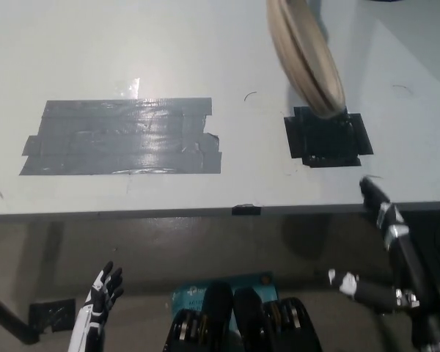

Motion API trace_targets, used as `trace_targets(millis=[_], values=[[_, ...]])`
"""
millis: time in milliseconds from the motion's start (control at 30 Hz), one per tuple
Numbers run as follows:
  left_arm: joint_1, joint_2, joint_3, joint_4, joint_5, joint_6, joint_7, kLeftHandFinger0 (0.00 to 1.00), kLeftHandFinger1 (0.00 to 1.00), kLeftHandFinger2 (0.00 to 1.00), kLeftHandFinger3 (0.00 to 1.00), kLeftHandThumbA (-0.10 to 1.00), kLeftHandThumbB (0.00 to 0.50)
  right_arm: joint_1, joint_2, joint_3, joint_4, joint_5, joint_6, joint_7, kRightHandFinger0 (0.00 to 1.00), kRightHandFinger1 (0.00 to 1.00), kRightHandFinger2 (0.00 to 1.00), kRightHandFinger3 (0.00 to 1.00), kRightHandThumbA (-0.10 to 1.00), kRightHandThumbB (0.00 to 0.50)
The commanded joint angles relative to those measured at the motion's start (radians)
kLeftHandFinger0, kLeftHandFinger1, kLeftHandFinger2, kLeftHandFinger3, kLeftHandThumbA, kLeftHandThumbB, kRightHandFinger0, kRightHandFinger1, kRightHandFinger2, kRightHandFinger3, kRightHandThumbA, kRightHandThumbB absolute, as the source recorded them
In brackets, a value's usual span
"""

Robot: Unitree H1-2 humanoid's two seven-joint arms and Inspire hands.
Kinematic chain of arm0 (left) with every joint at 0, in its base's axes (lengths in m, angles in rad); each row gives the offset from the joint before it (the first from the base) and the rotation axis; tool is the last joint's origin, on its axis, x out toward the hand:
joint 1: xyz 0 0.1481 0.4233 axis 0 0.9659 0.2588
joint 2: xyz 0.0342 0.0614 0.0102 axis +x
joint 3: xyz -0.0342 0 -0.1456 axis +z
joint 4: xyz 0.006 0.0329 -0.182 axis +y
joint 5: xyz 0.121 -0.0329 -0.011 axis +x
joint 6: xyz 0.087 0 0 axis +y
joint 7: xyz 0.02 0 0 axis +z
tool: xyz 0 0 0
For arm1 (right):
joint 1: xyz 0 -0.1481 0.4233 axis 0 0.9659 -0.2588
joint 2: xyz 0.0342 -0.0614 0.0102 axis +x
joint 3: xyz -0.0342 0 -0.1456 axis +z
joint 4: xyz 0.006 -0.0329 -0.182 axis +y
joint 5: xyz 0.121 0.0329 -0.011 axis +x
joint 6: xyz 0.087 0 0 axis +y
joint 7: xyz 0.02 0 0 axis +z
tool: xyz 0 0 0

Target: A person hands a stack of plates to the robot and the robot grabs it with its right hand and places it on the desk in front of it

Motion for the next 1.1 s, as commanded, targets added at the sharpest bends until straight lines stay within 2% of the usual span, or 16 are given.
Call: trace_targets(millis=[0, 100, 433, 567, 667, 867, 1067], values=[[0.008, 0.001, -0.007, -0.023, 0.007, -0.036, -0.002, 1.0, 1.0, 1.0, 1.0, 1.0, 0.284, -0.271, 0.001, -0.03, -0.098, -0.469, -0.063, -0.175, 1.0, 1.0, 1.0, 1.0, 0.95, 0.37], [-0.003, 0.003, -0.007, -0.015, 0.018, -0.047, 0.002, 1.0, 1.0, 1.0, 1.0, 1.0, 0.254, -0.353, -0.003, -0.006, -0.016, -0.495, -0.034, -0.19, 1.0, 1.0, 1.0, 1.0, 0.93, 0.359], [-0.009, 0.0, -0.007, -0.009, 0.009, -0.051, -0.001, 1.0, 1.0, 1.0, 1.0, 1.0, 0.244, -0.531, -0.007, 0.07, 0.294, -0.596, 0.019, -0.284, 1.0, 1.0, 1.0, 1.0, 1.0, 0.326], [-0.014, 0.002, -0.007, -0.007, 0.015, -0.055, 0.0, 1.0, 1.0, 1.0, 1.0, 1.0, 0.23, -0.596, -0.009, 0.082, 0.405, -0.616, 0.02, -0.339, 1.0, 1.0, 1.0, 1.0, 1.0, 0.332], [-0.017, 0.002, -0.007, -0.007, 0.01, -0.059, -0.002, 1.0, 1.0, 1.0, 1.0, 1.0, 0.221, -0.63, -0.01, 0.089, 0.462, -0.63, 0.038, -0.357, 1.0, 1.0, 1.0, 1.0, 1.0, 0.363], [-0.016, 0.004, -0.009, -0.01, 0.001, -0.059, -0.008, 1.0, 1.0, 1.0, 1.0, 1.0, 0.2, -0.679, -0.014, 0.101, 0.584, -0.631, 0.038, -0.4, 1.0, 1.0, 1.0, 1.0, 1.0, 0.363], [-0.02, 0.002, -0.009, -0.022, 0.008, -0.039, -0.004, 1.0, 1.0, 1.0, 1.0, 1.0, 0.213, -0.712, -0.017, 0.109, 0.63, -0.646, 0.053, -0.421, 1.0, 1.0, 1.0, 1.0, 1.0, 0.359]])
